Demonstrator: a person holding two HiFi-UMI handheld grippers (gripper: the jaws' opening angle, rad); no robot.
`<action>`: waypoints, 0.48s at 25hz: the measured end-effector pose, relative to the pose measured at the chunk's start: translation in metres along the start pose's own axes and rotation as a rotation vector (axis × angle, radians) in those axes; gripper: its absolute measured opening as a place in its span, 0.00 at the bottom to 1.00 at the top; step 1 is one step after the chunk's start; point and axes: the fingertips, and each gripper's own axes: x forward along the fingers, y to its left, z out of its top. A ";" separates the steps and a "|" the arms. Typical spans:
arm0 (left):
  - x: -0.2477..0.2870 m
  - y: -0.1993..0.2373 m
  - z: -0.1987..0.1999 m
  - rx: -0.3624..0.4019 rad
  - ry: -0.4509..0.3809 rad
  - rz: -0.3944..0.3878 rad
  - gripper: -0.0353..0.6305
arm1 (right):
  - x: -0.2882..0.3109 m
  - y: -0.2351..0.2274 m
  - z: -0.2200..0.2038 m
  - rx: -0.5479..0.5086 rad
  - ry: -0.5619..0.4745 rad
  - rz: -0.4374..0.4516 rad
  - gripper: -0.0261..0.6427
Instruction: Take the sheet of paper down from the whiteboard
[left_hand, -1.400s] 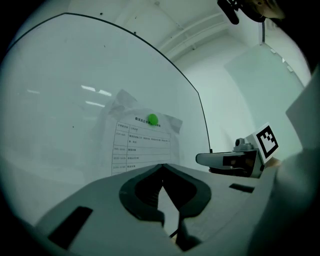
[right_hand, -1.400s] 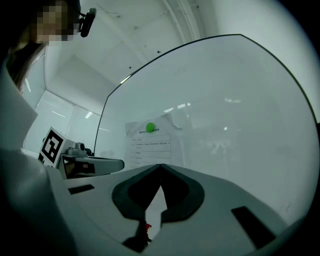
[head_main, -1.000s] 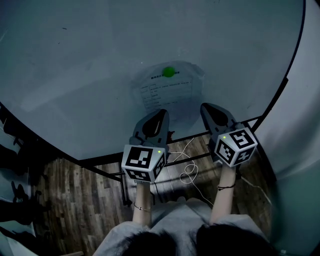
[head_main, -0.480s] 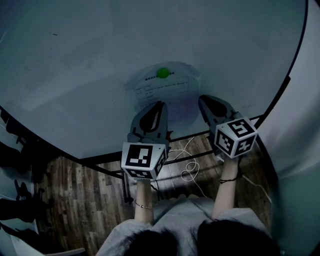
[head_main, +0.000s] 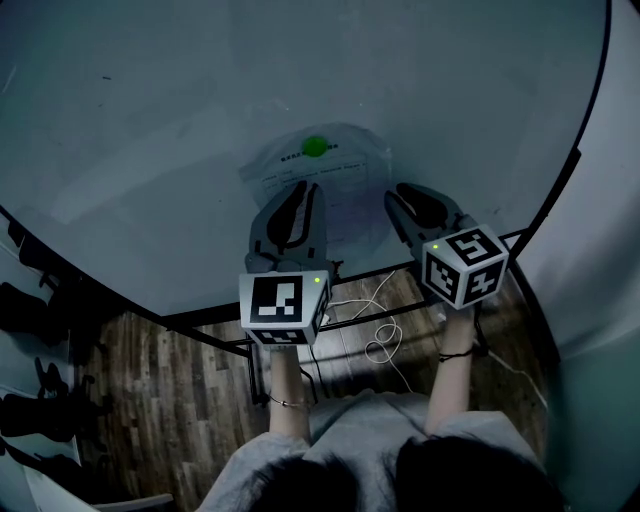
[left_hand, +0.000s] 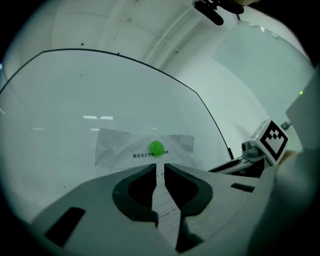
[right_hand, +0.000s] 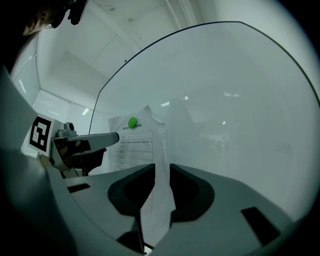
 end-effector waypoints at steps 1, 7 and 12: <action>0.001 0.001 0.003 0.007 -0.004 0.011 0.10 | 0.000 0.000 0.000 0.002 0.000 0.001 0.15; 0.007 0.003 0.013 0.032 -0.018 0.045 0.16 | 0.000 -0.002 0.002 0.009 -0.004 0.003 0.17; 0.017 0.004 0.024 0.072 -0.028 0.059 0.21 | 0.002 -0.002 0.001 0.008 0.003 0.018 0.19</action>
